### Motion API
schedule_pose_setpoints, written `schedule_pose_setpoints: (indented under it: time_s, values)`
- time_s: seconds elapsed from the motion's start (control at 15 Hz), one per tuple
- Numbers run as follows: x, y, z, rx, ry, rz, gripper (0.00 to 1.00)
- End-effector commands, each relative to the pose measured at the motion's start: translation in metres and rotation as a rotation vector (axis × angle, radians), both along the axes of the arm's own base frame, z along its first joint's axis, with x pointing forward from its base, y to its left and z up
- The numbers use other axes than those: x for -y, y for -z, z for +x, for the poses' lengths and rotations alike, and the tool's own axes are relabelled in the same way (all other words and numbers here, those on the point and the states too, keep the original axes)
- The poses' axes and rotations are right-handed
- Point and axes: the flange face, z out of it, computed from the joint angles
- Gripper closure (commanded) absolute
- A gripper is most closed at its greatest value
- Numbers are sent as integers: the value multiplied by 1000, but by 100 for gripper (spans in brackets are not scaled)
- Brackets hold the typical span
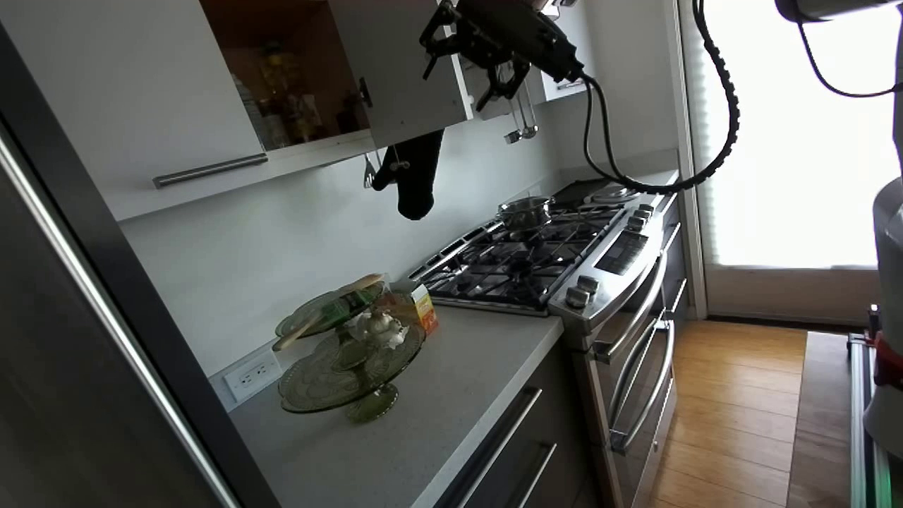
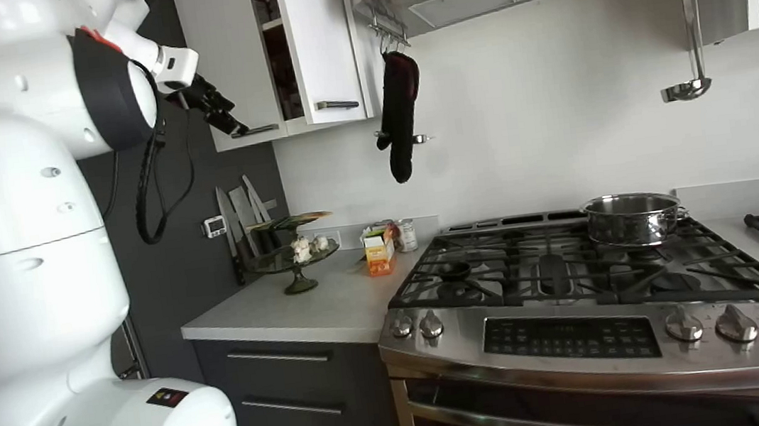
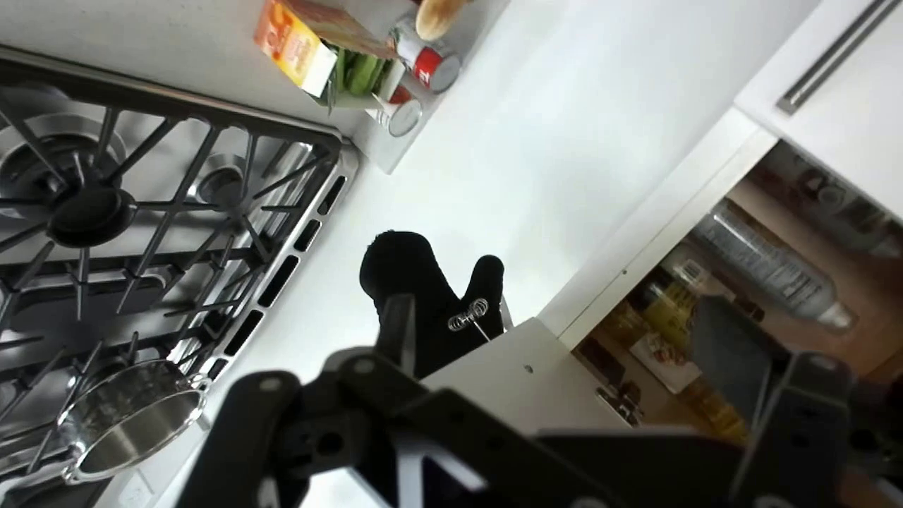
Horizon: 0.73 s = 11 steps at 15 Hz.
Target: Open the right door of the top drawer
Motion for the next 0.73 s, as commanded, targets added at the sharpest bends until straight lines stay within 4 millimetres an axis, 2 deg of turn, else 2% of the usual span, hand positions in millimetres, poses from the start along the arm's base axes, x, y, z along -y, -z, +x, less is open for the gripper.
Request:
schedule_pose_setpoints:
  time_s: [0.0, 0.07, 0.13, 0.2, 0.33, 0.4, 0.47, 0.53, 0.67]
  values:
    - [26, 10, -14, -107, -92, -103, 0]
    - [34, 14, -16, -138, -122, -125, 0]
    - [8, 38, -8, -148, -130, -181, 0]
    - [10, 41, -10, -155, -153, -213, 0]
    - [-4, 60, -18, -182, -201, -259, 0]
    - [-17, 69, -25, -199, -236, -275, 0]
    - [-27, 74, -33, -208, -274, -302, 0]
    - [-18, 63, -16, -180, -221, -257, 0]
    - [-33, 74, -28, -195, -270, -284, 0]
